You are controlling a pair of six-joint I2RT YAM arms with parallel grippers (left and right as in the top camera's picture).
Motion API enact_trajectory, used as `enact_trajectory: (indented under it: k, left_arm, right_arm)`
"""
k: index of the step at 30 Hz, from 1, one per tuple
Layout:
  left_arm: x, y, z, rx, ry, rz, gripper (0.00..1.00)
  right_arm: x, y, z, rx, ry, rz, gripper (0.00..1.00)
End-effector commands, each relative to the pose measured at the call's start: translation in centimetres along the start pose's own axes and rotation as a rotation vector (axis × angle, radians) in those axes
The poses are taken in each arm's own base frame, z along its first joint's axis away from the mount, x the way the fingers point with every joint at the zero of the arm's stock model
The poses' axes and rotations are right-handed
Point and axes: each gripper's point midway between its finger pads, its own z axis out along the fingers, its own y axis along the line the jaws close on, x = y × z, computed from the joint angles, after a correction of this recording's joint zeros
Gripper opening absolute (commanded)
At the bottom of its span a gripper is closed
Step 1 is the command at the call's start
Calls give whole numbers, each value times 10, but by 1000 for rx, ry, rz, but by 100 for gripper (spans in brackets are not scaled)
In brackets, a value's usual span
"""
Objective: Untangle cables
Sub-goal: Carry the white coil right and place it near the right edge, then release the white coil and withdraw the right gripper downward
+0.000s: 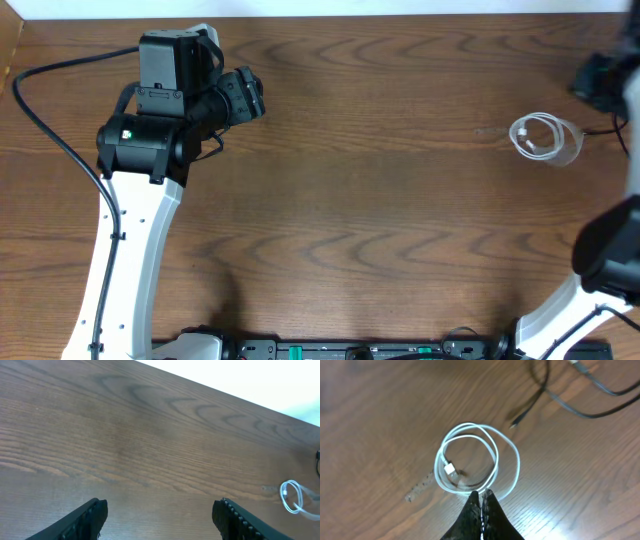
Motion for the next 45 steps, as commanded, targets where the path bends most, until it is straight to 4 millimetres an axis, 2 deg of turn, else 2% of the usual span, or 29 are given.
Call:
enact_trajectory:
  k: [1, 4, 6, 10, 11, 12, 13, 16, 19, 23, 25, 27, 28, 29, 32, 34, 36, 39, 45]
  left_arm:
    - [-3, 1, 0, -7, -5, 17, 73]
    - [-2, 2, 0, -9, -2, 17, 72]
    - [-2, 2, 0, -10, 2, 16, 73]
    - [-1, 2, 0, -11, 3, 16, 73]
    - [-1, 2, 0, -11, 3, 16, 81]
    - [-1, 2, 0, -11, 3, 16, 88]
    - [-1, 2, 0, -11, 3, 16, 98]
    - [-1, 2, 0, -10, 3, 14, 98]
    - [0, 0, 0, 3, 8, -2, 99]
    - [0, 0, 0, 3, 9, -2, 99]
    - [0, 0, 0, 3, 9, -2, 100]
    - [0, 0, 0, 3, 9, -2, 100]
    - [0, 0, 0, 3, 9, -2, 100]
    - [0, 0, 0, 3, 9, -2, 100]
    - [0, 0, 0, 3, 9, -2, 100]
    - [0, 0, 0, 3, 9, -2, 100]
    - [0, 0, 0, 3, 9, -2, 100]
    - [0, 0, 0, 3, 9, -2, 100]
    - [0, 0, 0, 3, 9, -2, 100]
  right_arm:
    - [0, -7, 7, -88, 51, 10, 1]
    - [-11, -37, 11, -32, 32, 91, 1]
    - [-13, -39, 11, -61, 34, 106, 2]
    - [-2, -13, 7, -222, 84, -36, 42]
    - [3, -7, 5, -247, 102, -62, 52]
    - [10, -3, 4, -248, 125, -70, 57]
    - [16, 1, 3, -248, 145, -82, 61]
    - [35, 19, -5, -259, 187, -157, 66]
    - [55, 43, -24, -283, 205, -270, 67]
    - [82, 78, -64, -333, 183, -404, 68]
    - [104, 103, -105, -391, 143, -491, 69]
    - [128, 116, -144, -437, 107, -570, 71]
    - [139, 121, -163, -464, 86, -606, 91]
    - [147, 125, -175, -485, 70, -632, 99]
    - [173, 135, -218, -564, 7, -723, 99]
    - [179, 132, -233, -551, -45, -759, 99]
    - [177, 123, -243, -509, -109, -778, 99]
    - [189, 98, -257, -475, -117, -837, 99]
    - [185, 65, -285, -461, -208, -747, 99]
